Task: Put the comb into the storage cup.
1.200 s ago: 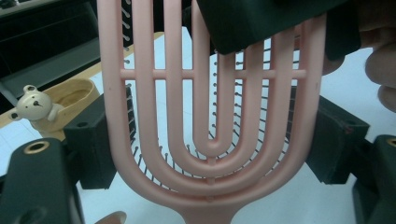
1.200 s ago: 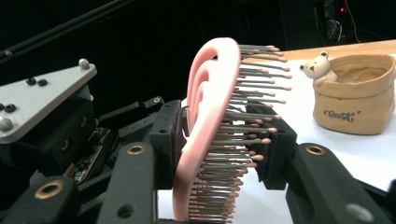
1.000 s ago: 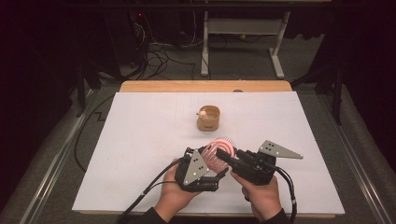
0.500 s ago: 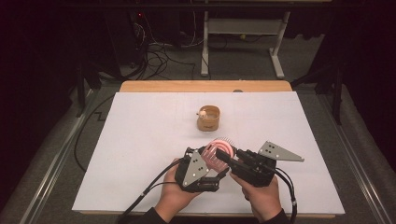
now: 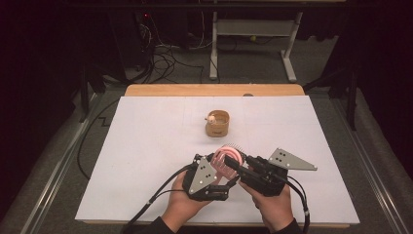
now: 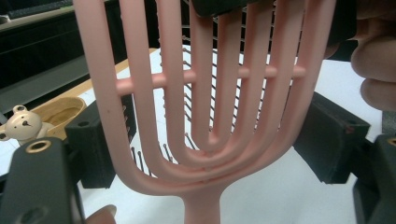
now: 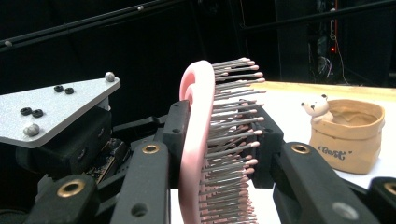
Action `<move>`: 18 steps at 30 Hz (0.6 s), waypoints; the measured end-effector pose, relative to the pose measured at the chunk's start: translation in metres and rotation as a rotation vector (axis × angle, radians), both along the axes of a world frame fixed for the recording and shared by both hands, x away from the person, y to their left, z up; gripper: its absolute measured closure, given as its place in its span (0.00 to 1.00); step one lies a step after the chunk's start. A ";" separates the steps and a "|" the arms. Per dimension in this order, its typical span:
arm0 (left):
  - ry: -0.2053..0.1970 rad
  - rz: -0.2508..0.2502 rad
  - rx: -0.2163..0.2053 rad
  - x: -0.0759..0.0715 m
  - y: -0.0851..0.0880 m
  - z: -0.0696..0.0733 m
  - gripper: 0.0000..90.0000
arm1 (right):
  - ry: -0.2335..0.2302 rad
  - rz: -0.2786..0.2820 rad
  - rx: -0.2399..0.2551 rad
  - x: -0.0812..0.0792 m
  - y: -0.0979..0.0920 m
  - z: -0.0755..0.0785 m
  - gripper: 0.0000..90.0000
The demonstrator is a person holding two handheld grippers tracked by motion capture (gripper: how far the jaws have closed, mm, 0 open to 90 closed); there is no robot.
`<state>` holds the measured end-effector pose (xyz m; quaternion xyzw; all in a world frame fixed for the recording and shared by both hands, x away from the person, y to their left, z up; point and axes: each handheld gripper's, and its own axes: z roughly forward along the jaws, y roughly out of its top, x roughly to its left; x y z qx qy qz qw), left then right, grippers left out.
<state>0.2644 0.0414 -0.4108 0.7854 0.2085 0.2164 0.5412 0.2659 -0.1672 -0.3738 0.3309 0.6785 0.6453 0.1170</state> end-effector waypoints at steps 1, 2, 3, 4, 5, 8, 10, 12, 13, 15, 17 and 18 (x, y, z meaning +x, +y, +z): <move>0.005 -0.007 -0.002 0.000 0.001 0.000 0.20 | 0.000 0.001 0.000 0.000 0.000 0.000 0.75; 0.009 -0.009 -0.003 0.001 0.001 0.000 0.20 | 0.001 0.002 0.001 0.000 0.000 0.000 0.75; 0.009 -0.009 -0.003 0.001 0.001 0.000 0.20 | 0.001 0.002 0.001 0.000 0.000 0.000 0.75; 0.014 -0.010 -0.005 0.001 0.001 0.000 0.20 | 0.000 0.002 -0.001 0.000 0.000 0.000 0.75; 0.017 -0.013 -0.008 0.001 0.001 -0.001 0.20 | 0.000 0.002 0.000 0.000 0.001 0.000 0.75; 0.050 -0.028 -0.010 0.004 0.002 -0.002 0.18 | -0.004 0.010 -0.002 0.000 0.001 0.001 0.75; 0.058 -0.032 -0.007 0.005 0.002 -0.004 0.18 | -0.016 0.011 -0.010 -0.001 0.001 0.002 0.75; 0.062 -0.032 -0.005 0.005 0.001 -0.005 0.18 | -0.018 0.013 -0.006 -0.001 0.001 0.002 0.75; 0.079 -0.035 -0.004 0.006 0.001 -0.006 0.18 | -0.020 0.015 0.003 -0.002 0.000 0.004 0.75; 0.091 -0.040 -0.005 0.007 0.001 -0.006 0.18 | -0.024 0.013 0.007 -0.002 -0.001 0.005 0.75; 0.103 -0.047 -0.017 0.008 0.003 -0.007 0.18 | -0.037 0.008 0.019 -0.003 -0.005 0.008 0.75; 0.103 -0.047 -0.017 0.008 0.003 -0.007 0.18 | -0.039 0.006 0.024 -0.003 -0.006 0.009 0.75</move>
